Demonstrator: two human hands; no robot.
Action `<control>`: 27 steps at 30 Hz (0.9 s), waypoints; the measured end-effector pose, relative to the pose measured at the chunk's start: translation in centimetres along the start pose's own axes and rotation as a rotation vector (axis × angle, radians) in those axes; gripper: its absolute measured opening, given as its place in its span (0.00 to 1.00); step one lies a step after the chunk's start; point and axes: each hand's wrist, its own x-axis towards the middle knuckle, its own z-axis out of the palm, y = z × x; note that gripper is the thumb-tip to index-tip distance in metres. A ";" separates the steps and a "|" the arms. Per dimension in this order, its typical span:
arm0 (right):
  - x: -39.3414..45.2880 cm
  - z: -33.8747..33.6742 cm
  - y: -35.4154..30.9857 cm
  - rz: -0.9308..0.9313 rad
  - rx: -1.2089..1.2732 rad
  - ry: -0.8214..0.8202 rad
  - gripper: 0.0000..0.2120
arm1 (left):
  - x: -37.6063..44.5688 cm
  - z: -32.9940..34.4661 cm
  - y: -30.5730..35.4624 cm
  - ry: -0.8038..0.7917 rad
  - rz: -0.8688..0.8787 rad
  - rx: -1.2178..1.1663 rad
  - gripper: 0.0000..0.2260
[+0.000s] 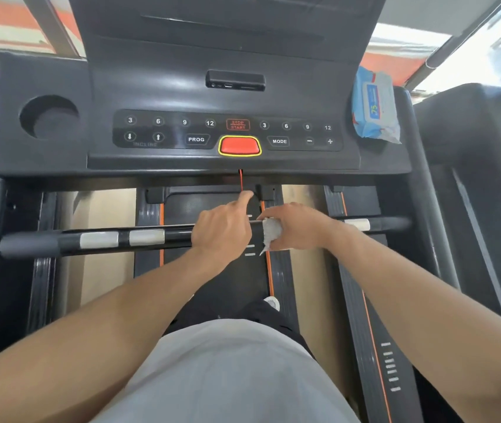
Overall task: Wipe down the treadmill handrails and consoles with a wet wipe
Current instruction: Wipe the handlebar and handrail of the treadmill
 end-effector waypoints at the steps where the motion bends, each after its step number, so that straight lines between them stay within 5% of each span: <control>1: -0.3 -0.6 0.1 -0.010 0.102 -0.030 0.30 | 0.0 -0.1 -0.1 -0.006 -0.002 -0.022 0.20; 4: -0.5 -0.9 -0.1 -0.031 0.226 -0.010 0.32 | 0.2 -0.4 -0.8 -0.004 -0.026 -0.190 0.21; 10: 1.1 3.4 -5.2 -0.065 -0.310 0.322 0.12 | 0.4 -0.7 -1.3 0.036 -0.094 -0.358 0.20; 12: 1.2 4.5 -5.2 -0.085 -0.314 0.426 0.15 | 0.2 -0.4 -1.2 0.078 -0.123 -0.374 0.19; 17: -0.5 2.0 -2.4 -0.194 0.208 0.254 0.39 | -0.2 -0.1 -1.1 0.134 -0.116 -0.343 0.15; 22: -1.5 2.0 0.9 -0.114 -0.085 0.184 0.30 | -0.7 0.1 -1.1 0.151 -0.083 -0.301 0.07; 27: -1.3 4.2 0.5 -0.230 0.133 0.647 0.14 | -1.0 0.4 -1.2 0.203 -0.058 -0.299 0.04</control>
